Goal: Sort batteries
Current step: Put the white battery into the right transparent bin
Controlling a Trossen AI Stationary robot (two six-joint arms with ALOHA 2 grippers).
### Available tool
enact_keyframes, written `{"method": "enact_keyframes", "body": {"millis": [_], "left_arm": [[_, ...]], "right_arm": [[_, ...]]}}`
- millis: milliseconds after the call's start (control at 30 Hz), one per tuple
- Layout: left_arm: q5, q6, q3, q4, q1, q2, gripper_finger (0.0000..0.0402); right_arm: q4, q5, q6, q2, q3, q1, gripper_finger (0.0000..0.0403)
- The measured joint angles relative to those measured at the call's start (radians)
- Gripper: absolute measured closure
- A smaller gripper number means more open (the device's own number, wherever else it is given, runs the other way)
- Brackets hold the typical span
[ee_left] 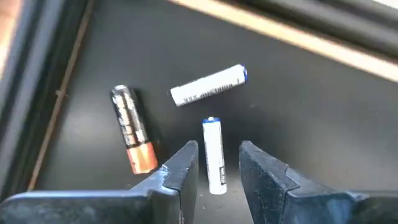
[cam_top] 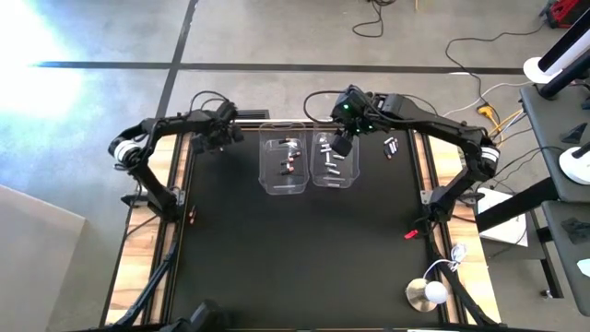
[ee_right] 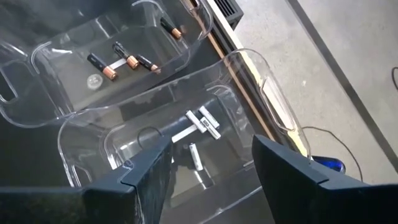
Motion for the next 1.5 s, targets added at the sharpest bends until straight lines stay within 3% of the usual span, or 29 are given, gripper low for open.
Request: {"method": "enact_keyframes", "body": {"millis": [267, 500, 667, 867, 933, 1133, 1367, 1500], "left_arm": [[-0.02, -0.001, 0.011, -0.018, -0.01, 0.043, 0.0308], [-0.019, 0.004, -0.008, 0.031, -0.03, 0.04, 0.0371], [-0.016, -0.035, -0.012, 0.062, -0.062, 0.054, 0.039], [0.065, 0.014, -0.006, 0.09, -0.115, 0.038, 0.0396], [0.084, 0.013, -0.007, 0.095, -0.138, 0.003, 0.04], [0.067, -0.018, -0.003, 0.189, -0.162, -0.2, 0.0399], [0.023, 0.216, -0.007, 0.529, -0.236, -0.496, 0.04], [0.0, 0.259, -0.007, 0.583, -0.295, -0.588, 0.0401]], "right_arm": [[0.05, 0.0, -0.012, 0.004, -0.011, 0.0, 0.0188], [0.106, -0.002, 0.011, 0.0, -0.007, 0.0, 0.0186], [0.109, -0.017, 0.094, -0.06, 0.057, 0.003, 0.0186], [0.109, -0.036, 0.113, -0.15, 0.132, 0.008, 0.0186], [0.14, -0.051, 0.15, -0.185, 0.144, 0.007, 0.0186], [0.377, -0.24, 0.15, -0.291, 0.137, 0.01, 0.0186], [0.499, -0.349, 0.109, -0.298, 0.104, 0.013, 0.019], [0.506, -0.38, 0.13, -0.253, 0.079, 0.037, 0.0192]]}}
